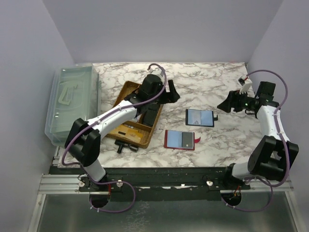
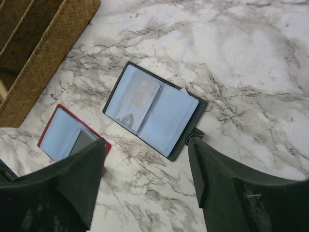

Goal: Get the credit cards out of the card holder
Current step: Reset both arms

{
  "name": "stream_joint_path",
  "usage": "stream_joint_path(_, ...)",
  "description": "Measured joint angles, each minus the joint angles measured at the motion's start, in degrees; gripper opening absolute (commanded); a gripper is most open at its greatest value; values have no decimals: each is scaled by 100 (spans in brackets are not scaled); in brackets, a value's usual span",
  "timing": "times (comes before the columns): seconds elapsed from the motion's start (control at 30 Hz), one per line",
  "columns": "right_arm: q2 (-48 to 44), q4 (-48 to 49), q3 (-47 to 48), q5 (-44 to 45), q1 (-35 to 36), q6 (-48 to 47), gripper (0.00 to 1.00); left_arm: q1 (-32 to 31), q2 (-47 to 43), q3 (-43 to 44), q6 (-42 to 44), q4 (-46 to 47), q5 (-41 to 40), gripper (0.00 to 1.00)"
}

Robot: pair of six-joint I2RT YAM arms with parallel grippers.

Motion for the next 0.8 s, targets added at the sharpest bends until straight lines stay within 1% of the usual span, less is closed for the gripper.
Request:
stream_joint_path(0.1, -170, -240, 240, -162, -116, -157, 86, 426, -345, -363, -120, 17, 11, 89)
stream_joint_path(0.2, -398, -415, 404, -321, -201, -232, 93, 1187, -597, -752, -396, 11, 260, 90)
stream_joint_path(0.27, -529, -481, 468, -389, -247, -256, 98, 1576, -715, -925, -483, -24, 304, 94)
stream_joint_path(0.33, -625, -540, 514, -409, -330, -240, 99, 1805, -911, -1080, -496, -59, 306, 98)
stream_joint_path(0.47, -743, -636, 535, -461, -621, -109, 99, 1899, -1427, -1209, -446, -79, 317, 99)
stream_joint_path(0.6, -743, -719, 636, -776, -1054, 111, 99, 2111, -1825, -1222, -413, -22, 420, 99)
stream_joint_path(0.8, -754, -682, 702, -920, -1333, 586, 99, 2669, -1919, -1241, -433, -33, 1054, 99)
